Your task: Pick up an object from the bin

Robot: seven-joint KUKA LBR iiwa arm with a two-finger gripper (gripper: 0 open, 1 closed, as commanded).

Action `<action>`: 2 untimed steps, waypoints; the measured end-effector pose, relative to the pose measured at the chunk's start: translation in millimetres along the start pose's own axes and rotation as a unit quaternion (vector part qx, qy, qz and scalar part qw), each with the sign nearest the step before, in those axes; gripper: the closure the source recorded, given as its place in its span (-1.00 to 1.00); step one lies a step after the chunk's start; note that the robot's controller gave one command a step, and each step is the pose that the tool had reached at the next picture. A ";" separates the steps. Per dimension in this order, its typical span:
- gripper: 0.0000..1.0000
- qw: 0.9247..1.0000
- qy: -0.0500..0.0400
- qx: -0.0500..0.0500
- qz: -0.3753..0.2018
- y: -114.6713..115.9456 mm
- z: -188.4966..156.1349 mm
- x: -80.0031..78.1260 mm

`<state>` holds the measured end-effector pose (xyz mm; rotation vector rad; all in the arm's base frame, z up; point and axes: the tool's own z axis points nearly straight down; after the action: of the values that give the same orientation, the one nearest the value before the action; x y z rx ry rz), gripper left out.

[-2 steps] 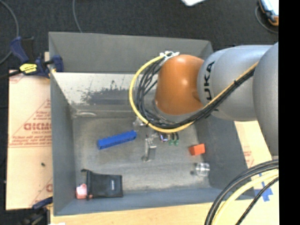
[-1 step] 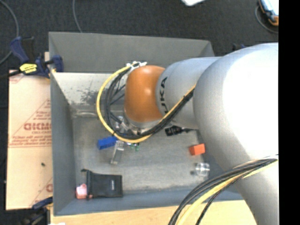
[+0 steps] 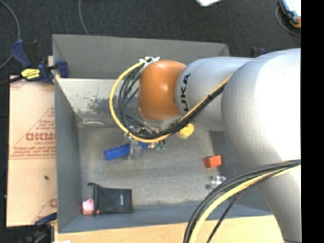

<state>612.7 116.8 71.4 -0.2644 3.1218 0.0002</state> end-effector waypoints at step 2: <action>1.00 1.000 0.000 0.000 -0.009 -1.5 -77.4 -3.0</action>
Offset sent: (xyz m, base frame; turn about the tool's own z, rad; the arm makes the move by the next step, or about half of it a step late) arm 0.0026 0.0000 0.0876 -0.0220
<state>615.2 115.8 148.8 -0.2922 3.1196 -0.0014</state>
